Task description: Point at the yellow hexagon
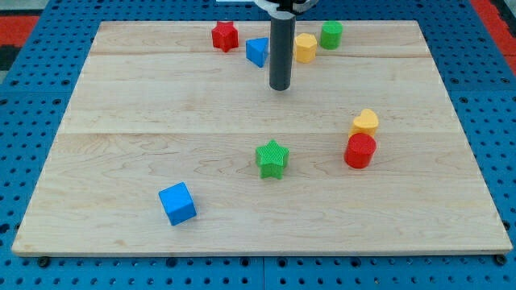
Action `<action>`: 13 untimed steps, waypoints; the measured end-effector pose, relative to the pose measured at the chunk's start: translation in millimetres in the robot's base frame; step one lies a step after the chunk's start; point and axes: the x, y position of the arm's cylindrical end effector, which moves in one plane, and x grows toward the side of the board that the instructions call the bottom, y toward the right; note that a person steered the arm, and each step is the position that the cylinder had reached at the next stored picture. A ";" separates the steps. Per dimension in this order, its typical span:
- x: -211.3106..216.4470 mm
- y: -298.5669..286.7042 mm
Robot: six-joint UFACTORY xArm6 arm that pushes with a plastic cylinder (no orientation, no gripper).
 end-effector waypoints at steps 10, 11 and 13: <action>-159.0 105.2; -159.0 98.3; -158.3 -3.3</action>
